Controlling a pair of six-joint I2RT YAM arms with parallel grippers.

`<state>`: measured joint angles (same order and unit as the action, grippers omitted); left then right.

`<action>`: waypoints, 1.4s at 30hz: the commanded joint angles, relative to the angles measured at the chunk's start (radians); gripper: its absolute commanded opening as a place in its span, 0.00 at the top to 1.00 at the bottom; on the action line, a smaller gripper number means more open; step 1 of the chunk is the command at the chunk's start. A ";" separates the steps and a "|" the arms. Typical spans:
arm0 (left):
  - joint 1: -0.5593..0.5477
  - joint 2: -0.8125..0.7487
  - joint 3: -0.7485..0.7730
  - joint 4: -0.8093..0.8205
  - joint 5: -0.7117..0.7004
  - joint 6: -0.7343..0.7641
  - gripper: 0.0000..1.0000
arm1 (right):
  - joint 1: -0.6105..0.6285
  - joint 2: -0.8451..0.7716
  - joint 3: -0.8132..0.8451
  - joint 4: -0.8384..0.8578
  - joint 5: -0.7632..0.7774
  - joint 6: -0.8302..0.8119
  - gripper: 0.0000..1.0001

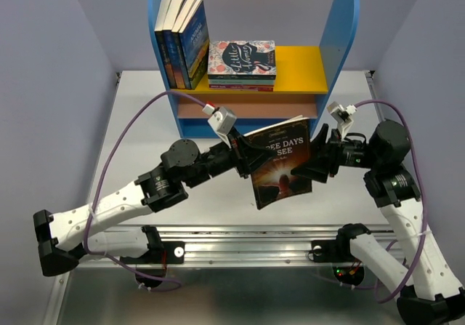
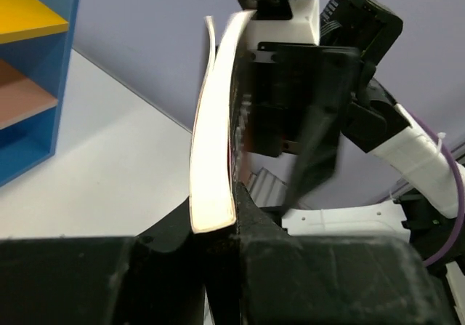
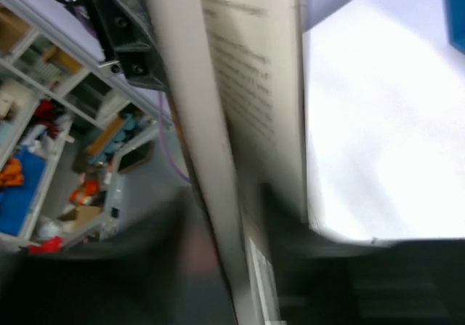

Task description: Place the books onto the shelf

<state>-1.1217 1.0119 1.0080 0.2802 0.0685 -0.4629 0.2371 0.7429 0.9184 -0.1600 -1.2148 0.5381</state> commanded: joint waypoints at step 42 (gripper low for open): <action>0.510 0.594 1.067 -0.047 -0.510 0.960 1.00 | 0.004 0.010 0.165 -0.469 0.664 -0.280 0.00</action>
<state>-0.6552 1.6547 1.9812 0.1505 -0.4583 0.4709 0.2371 0.7708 1.0576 -0.6403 -0.5644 0.2714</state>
